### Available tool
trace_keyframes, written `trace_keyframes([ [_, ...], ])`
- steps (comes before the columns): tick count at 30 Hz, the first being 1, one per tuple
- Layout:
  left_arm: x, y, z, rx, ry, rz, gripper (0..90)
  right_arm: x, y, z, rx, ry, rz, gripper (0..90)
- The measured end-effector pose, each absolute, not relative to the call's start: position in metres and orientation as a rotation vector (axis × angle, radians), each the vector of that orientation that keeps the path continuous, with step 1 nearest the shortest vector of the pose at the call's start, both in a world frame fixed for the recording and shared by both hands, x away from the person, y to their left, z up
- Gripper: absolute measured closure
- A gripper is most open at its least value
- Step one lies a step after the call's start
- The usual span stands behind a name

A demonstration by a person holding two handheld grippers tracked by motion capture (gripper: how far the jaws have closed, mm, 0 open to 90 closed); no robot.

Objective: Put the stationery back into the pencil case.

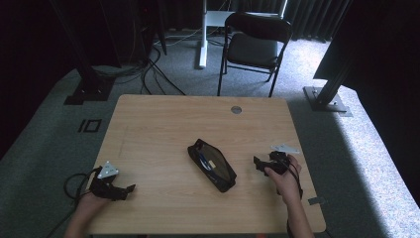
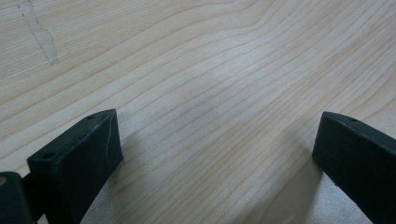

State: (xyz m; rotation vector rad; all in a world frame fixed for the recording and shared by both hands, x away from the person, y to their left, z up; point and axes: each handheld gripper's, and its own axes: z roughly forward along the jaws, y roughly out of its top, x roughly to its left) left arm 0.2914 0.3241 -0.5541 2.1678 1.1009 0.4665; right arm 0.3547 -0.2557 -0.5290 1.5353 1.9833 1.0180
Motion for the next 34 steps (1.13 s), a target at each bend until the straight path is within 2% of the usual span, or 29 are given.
trace_keyframes([
  [20,0.291,0.324,-0.554,2.168,1.101,0.467,1.6,0.330,-0.285,-0.558,1.620,1.897,0.837,14.0],
  [34,0.292,0.324,-0.554,2.167,1.105,0.469,1.6,0.329,-0.287,-0.559,1.627,1.884,0.835,12.8],
])
